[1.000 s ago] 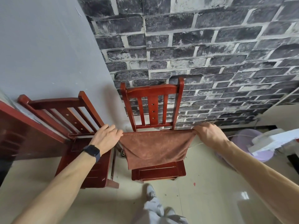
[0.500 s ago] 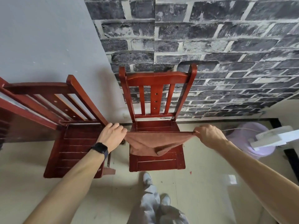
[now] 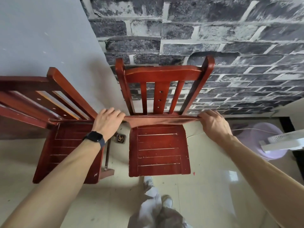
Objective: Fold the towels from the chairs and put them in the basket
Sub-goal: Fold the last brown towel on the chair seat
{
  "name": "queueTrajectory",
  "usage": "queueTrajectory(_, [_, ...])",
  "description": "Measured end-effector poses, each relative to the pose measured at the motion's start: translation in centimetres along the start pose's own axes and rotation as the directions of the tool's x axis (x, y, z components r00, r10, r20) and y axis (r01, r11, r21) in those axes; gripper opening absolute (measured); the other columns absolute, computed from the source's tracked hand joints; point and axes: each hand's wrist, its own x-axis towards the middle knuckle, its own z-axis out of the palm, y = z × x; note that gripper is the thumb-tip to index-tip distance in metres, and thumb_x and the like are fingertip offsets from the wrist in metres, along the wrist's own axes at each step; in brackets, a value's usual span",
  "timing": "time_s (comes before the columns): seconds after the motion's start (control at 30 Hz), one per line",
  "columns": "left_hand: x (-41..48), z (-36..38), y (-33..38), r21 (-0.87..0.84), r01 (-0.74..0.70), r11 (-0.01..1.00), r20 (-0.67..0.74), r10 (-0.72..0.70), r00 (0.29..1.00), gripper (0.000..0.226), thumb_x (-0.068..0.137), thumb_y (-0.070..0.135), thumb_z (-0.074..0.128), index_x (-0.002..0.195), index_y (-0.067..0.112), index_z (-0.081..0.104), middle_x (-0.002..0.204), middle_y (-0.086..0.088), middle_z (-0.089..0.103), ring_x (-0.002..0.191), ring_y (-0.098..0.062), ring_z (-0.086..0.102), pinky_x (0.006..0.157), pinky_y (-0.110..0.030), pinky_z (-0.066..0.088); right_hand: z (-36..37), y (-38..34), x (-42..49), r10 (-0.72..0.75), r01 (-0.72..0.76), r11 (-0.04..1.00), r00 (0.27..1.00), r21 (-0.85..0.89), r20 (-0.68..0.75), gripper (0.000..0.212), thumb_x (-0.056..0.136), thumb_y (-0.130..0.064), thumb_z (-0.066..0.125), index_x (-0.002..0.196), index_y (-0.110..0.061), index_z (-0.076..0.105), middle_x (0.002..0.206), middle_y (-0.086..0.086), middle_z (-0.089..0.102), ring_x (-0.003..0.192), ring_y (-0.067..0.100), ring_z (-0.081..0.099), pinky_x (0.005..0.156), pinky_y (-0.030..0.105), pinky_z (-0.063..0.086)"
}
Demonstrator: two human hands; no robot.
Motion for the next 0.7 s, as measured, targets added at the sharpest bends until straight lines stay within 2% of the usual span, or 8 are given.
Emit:
queueTrajectory(0.07, [-1.2, 1.2, 0.7, -0.003, -0.016, 1.000, 0.008, 0.016, 1.000, 0.028, 0.080, 0.002, 0.063, 0.103, 0.017, 0.070, 0.093, -0.004, 0.070, 0.089, -0.029, 0.061, 0.072, -0.039, 0.043, 1.6, 0.2, -1.1, 0.007, -0.007, 1.000, 1.000, 0.012, 0.011, 0.018, 0.097, -0.018, 0.059, 0.109, -0.013, 0.071, 0.106, 0.009, 0.068, 0.104, 0.035, 0.058, 0.078, 0.047, 0.056])
queueTrajectory(0.17, [-3.9, 3.7, 2.6, -0.018, -0.030, 0.999, 0.036, 0.030, 0.999, 0.018, 0.076, 0.005, 0.075, 0.090, 0.016, 0.071, 0.079, -0.002, 0.067, 0.080, -0.029, 0.060, 0.068, -0.039, 0.041, 5.0, 0.6, -3.6, 0.028, -0.029, 0.999, 0.997, 0.014, 0.070, 0.017, 0.096, -0.018, 0.059, 0.106, -0.011, 0.072, 0.102, 0.009, 0.068, 0.101, 0.035, 0.059, 0.074, 0.046, 0.057])
queueTrajectory(0.23, [-6.1, 5.8, 4.5, -0.051, -0.042, 0.998, 0.099, 0.046, 0.994, 0.014, 0.074, 0.011, 0.079, 0.083, 0.018, 0.071, 0.073, -0.001, 0.068, 0.077, -0.027, 0.061, 0.067, -0.037, 0.041, 7.9, 0.9, -5.9, 0.035, -0.036, 0.999, 0.993, 0.002, 0.111, 0.016, 0.095, -0.015, 0.060, 0.104, -0.008, 0.072, 0.099, 0.011, 0.068, 0.096, 0.037, 0.060, 0.070, 0.047, 0.058])
queueTrajectory(0.3, [-8.4, 8.3, 6.7, -0.070, -0.056, 0.996, 0.191, 0.068, 0.979, 0.019, 0.067, 0.012, 0.084, 0.079, 0.020, 0.071, 0.070, 0.002, 0.069, 0.075, -0.025, 0.061, 0.066, -0.035, 0.040, 11.3, 1.4, -8.7, 0.060, -0.060, 0.998, 0.985, -0.001, 0.160, 0.014, 0.093, -0.012, 0.062, 0.101, -0.006, 0.072, 0.098, 0.013, 0.068, 0.095, 0.038, 0.062, 0.067, 0.046, 0.058])
queueTrajectory(0.43, [-13.1, 13.5, 11.2, -0.173, 0.010, 0.985, 0.343, 0.050, 0.938, 0.019, 0.059, 0.011, 0.086, 0.068, 0.019, 0.071, 0.061, -0.001, 0.067, 0.068, -0.027, 0.062, 0.060, -0.035, 0.047, 18.1, 2.2, -14.6, 0.149, -0.163, 0.987, 0.924, 0.010, 0.353, 0.016, 0.096, -0.016, 0.059, 0.105, -0.012, 0.071, 0.107, 0.008, 0.066, 0.107, 0.034, 0.058, 0.073, 0.046, 0.058])
queueTrajectory(0.57, [-17.4, 17.3, 14.2, -0.316, 0.152, 0.937, 0.455, 0.009, 0.890, 0.015, 0.069, 0.014, 0.083, 0.078, 0.021, 0.073, 0.073, 0.000, 0.071, 0.077, -0.026, 0.065, 0.065, -0.035, 0.054, 22.9, 2.3, -19.1, 0.207, -0.248, 0.968, 0.855, 0.026, 0.475, 0.019, 0.095, -0.015, 0.058, 0.107, -0.012, 0.073, 0.111, 0.010, 0.067, 0.107, 0.036, 0.059, 0.083, 0.048, 0.056])
queueTrajectory(0.63, [-18.4, 17.8, 14.9, -0.420, 0.316, 0.851, 0.500, -0.074, 0.863, 0.010, 0.082, 0.020, 0.076, 0.092, 0.023, 0.075, 0.089, 0.002, 0.074, 0.084, -0.026, 0.067, 0.066, -0.031, 0.052, 24.7, 2.5, -20.4, 0.234, -0.308, 0.949, 0.828, 0.066, 0.510, 0.018, 0.093, -0.014, 0.060, 0.103, -0.013, 0.074, 0.108, 0.012, 0.069, 0.103, 0.037, 0.062, 0.086, 0.047, 0.055])
queueTrajectory(0.7, [-18.4, 18.2, 14.9, -0.461, 0.462, 0.757, 0.568, -0.148, 0.809, 0.016, 0.091, 0.029, 0.065, 0.103, 0.025, 0.074, 0.102, 0.004, 0.073, 0.093, -0.024, 0.067, 0.068, -0.029, 0.047, 25.4, 2.2, -20.6, 0.295, -0.414, 0.897, 0.822, 0.157, 0.486, 0.014, 0.090, -0.013, 0.065, 0.099, -0.012, 0.075, 0.102, 0.013, 0.072, 0.097, 0.036, 0.066, 0.085, 0.041, 0.054])
